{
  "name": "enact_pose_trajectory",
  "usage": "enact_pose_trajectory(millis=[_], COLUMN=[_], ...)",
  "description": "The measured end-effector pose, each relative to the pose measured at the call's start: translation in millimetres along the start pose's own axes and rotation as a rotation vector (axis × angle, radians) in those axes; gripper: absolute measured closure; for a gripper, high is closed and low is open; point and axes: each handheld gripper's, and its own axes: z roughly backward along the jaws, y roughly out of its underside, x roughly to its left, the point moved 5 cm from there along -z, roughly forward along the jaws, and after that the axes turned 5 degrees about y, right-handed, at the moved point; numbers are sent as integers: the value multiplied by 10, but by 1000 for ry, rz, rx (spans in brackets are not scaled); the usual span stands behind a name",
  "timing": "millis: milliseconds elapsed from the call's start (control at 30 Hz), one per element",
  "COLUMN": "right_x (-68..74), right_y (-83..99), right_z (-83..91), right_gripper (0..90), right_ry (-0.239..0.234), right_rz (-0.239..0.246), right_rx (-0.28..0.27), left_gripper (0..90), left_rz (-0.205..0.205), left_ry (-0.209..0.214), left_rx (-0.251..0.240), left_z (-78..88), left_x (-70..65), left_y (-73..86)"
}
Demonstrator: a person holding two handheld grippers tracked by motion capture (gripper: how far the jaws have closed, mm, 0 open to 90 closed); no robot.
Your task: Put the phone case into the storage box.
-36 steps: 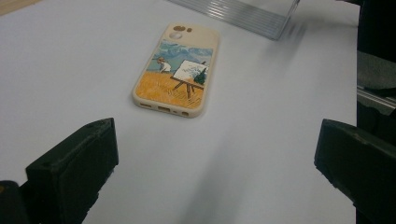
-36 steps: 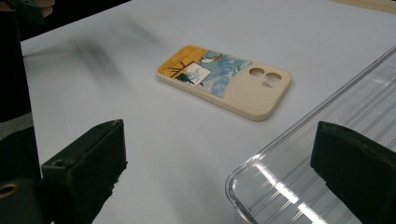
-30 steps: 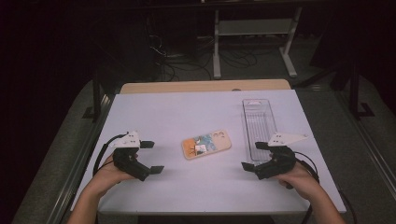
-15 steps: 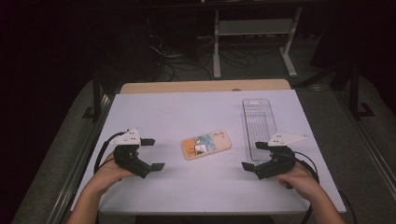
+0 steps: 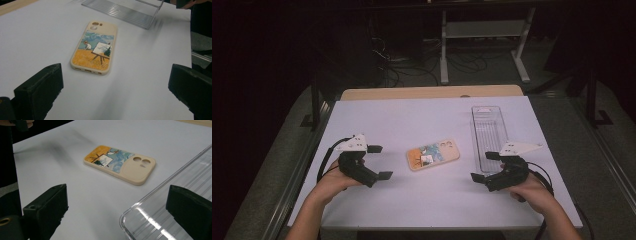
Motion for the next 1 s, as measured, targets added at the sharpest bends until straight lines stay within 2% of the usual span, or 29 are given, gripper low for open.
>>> enact_pose_trajectory(millis=[167,367,400,533,867,1000], right_x=[-1,0,1,1,-2,-1], right_y=[0,1,1,1,0,1], right_z=[1,3,3,4,1,2], right_gripper=[34,34,34,34,35,34], right_ry=[-2,-2,-2,-2,-2,-3], right_rz=[0,-4,-5,-7,-1,-2], right_rx=[0,0,1,1,-2,-1], left_gripper=[0,0,0,0,0,26], left_rz=[-3,6,-7,6,-14,-20], left_ry=[2,2,1,2,7,10], left_rx=[13,1,7,-5,1,-3], left_z=[-25,-50,-50,-69,-203,-263], left_x=[17,39,56,72,131,146], left_y=[-15,-59,-70,-92,-208,-241])
